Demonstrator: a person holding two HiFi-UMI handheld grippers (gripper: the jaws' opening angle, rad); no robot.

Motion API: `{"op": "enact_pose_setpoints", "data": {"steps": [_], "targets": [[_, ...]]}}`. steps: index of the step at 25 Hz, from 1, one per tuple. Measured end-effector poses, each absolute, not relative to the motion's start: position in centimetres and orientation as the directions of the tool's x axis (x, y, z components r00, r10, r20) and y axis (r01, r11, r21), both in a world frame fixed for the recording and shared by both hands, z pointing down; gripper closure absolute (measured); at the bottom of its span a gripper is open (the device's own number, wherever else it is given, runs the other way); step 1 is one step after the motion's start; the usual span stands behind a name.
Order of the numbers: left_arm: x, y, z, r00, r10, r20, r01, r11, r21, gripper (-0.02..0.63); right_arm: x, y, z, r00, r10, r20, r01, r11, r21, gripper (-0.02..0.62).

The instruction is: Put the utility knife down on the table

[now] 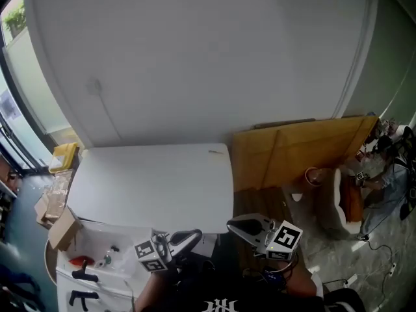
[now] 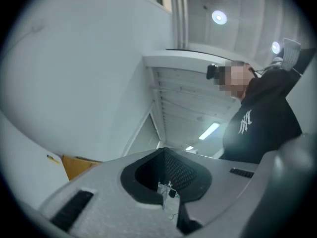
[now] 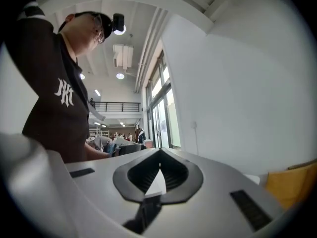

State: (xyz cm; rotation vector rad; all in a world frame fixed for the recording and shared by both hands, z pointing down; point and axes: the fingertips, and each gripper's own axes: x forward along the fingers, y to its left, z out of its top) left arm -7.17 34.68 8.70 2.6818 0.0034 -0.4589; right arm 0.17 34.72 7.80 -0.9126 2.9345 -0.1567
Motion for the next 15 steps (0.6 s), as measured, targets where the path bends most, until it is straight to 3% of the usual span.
{"op": "enact_pose_setpoints", "data": {"steps": [3,6,11,15], "targets": [[-6.8,39.2,9.6,0.953,-0.056,-0.297,0.089,-0.889,0.45,0.6,-0.6,41.2,7.6,-0.865,-0.501,-0.035,-0.496,0.863,-0.096,0.591],[-6.2,43.4,9.8,0.95,0.006,-0.311,0.147,-0.889,0.433,0.6,-0.9,47.4,9.3,-0.904,-0.416,-0.095,-0.39,0.896,-0.212,0.591],[-5.4,48.8,11.5,0.969,0.062,-0.238,0.159,-0.895,0.416,0.6,-1.6,52.4,11.7,-0.912,-0.401,-0.083,-0.366,0.889,-0.275,0.591],[-3.7,51.4,10.5,0.959,0.138,-0.246,0.226,-0.897,0.379,0.6,-1.6,55.0,8.0,-0.898,-0.373,-0.235,-0.315,0.915,-0.251,0.591]]}}
